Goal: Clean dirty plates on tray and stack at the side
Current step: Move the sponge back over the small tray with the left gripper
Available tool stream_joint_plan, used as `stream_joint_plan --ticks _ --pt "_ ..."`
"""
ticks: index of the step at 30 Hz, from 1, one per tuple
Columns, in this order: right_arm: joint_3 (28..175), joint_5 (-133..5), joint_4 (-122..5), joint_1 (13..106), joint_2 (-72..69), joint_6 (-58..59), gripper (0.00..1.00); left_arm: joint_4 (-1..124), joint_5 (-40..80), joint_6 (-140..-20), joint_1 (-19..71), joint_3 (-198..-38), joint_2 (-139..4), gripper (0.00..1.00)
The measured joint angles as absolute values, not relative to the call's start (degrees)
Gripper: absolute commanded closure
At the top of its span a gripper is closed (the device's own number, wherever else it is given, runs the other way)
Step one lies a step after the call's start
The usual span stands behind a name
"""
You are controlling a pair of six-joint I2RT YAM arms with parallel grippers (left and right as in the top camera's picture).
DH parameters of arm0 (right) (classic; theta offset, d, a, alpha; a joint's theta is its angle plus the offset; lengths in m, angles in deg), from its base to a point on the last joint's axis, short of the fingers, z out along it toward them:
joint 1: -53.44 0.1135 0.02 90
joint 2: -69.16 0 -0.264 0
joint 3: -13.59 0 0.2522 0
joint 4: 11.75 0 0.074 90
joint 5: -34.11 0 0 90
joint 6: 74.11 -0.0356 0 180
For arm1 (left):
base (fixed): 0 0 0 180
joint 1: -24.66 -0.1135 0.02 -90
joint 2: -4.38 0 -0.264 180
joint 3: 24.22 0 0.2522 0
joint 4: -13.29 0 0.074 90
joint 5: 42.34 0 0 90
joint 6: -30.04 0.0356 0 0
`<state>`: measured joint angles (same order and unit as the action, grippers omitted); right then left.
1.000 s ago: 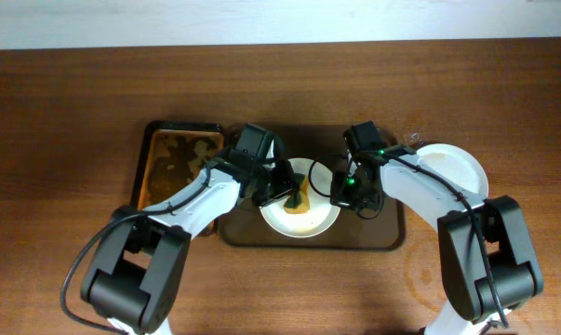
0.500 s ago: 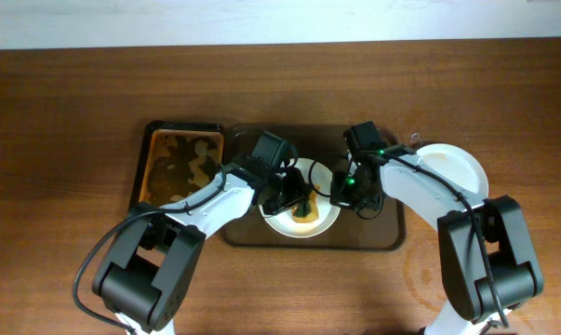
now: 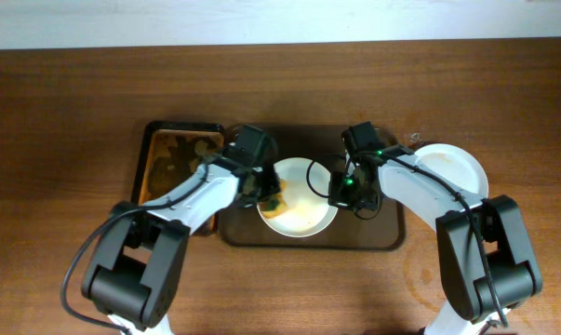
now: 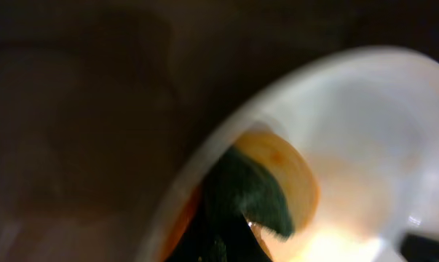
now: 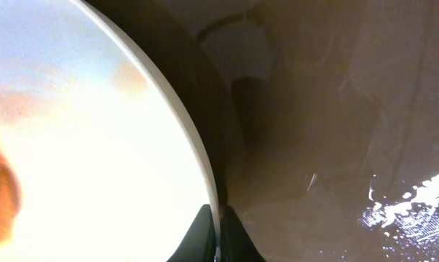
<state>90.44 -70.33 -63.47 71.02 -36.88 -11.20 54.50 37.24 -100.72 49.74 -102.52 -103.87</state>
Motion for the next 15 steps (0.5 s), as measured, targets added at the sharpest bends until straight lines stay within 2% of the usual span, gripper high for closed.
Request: stream_joint_plan --ticks 5,11,12,13,15 --pt "90.44 -70.92 -63.49 71.17 -36.88 -11.18 0.96 55.20 41.13 -91.16 49.37 -101.16 -100.57 1.00" --pt "90.44 -70.31 -63.99 71.15 -36.88 -11.16 0.95 56.46 43.34 -87.99 47.65 -100.57 -84.50 1.00" --pt "90.44 -70.31 -63.99 71.15 -36.88 -11.16 0.77 57.16 43.74 -87.95 46.73 -100.59 -82.51 1.00" --pt "90.44 -70.29 -63.97 71.15 -36.88 -11.13 0.67 58.69 44.59 -87.80 45.48 -100.62 -81.71 1.00" --pt "90.42 -69.41 -63.36 71.15 -36.88 -11.31 0.69 62.50 46.34 -87.34 42.22 -100.53 -81.77 1.00"
